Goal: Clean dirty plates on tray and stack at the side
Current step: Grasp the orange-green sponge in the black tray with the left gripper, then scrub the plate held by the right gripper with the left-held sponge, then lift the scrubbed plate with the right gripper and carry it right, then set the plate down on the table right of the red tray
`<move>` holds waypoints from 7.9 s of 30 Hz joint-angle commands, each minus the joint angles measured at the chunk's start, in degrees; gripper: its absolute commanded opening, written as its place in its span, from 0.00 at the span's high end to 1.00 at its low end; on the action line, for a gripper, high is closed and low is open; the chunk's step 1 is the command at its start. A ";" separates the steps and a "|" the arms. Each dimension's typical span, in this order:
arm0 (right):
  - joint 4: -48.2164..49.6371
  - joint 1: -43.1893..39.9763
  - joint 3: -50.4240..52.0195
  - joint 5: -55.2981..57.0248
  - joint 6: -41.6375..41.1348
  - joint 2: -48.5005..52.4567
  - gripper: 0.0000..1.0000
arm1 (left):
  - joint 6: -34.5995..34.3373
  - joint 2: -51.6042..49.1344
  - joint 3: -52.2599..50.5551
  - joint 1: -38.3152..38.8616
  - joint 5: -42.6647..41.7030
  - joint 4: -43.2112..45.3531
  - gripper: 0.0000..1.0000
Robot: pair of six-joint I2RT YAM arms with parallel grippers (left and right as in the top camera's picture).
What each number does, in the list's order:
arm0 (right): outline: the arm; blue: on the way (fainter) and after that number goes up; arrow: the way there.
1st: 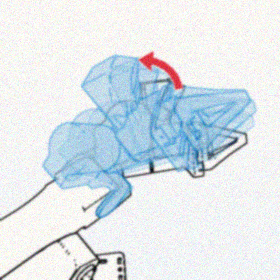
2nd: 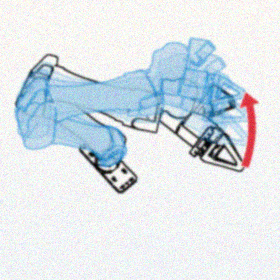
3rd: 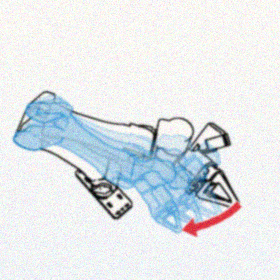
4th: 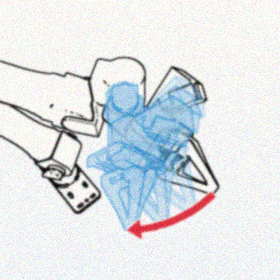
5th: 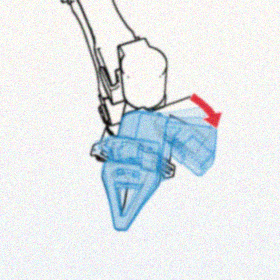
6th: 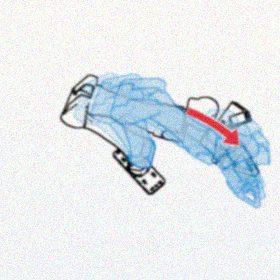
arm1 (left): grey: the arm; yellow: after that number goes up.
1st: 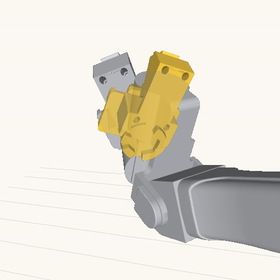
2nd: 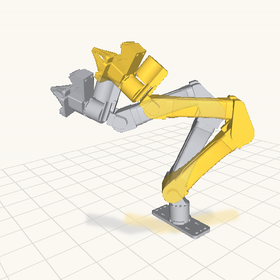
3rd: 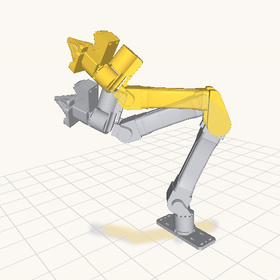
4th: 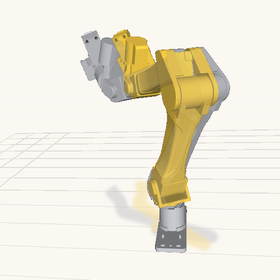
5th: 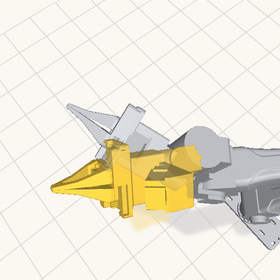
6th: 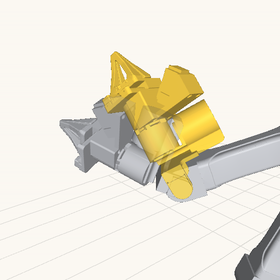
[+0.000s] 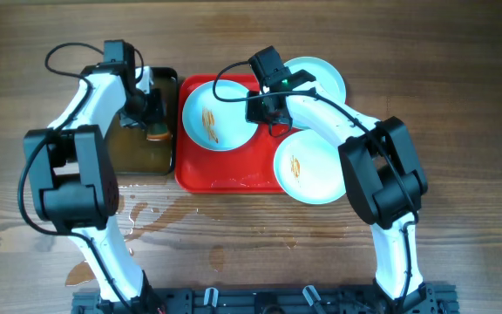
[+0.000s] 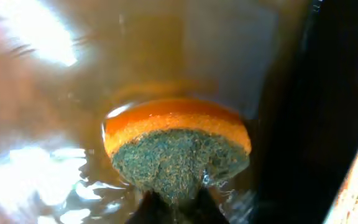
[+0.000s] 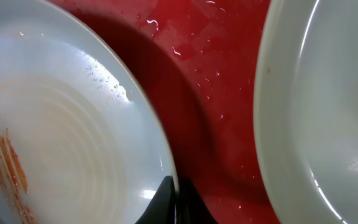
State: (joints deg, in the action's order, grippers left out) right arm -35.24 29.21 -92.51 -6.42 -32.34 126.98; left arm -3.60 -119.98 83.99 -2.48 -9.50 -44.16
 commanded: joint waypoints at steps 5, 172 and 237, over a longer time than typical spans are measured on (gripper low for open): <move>-0.33 0.24 -0.37 0.42 -0.66 2.49 0.96 | 0.39 6.43 3.39 1.29 -0.92 -3.28 0.96; -21.79 18.75 1.05 63.28 3.52 -23.28 0.96 | -14.80 1.97 15.23 0.13 -18.40 -16.74 0.96; -12.92 -51.12 32.79 -17.81 21.70 -37.55 0.61 | -14.80 1.97 15.23 8.76 -12.26 -11.78 0.96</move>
State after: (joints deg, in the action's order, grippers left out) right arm -44.34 -23.27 -58.30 -20.12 -15.25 93.17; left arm -19.55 -119.87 98.96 6.11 -22.11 -56.14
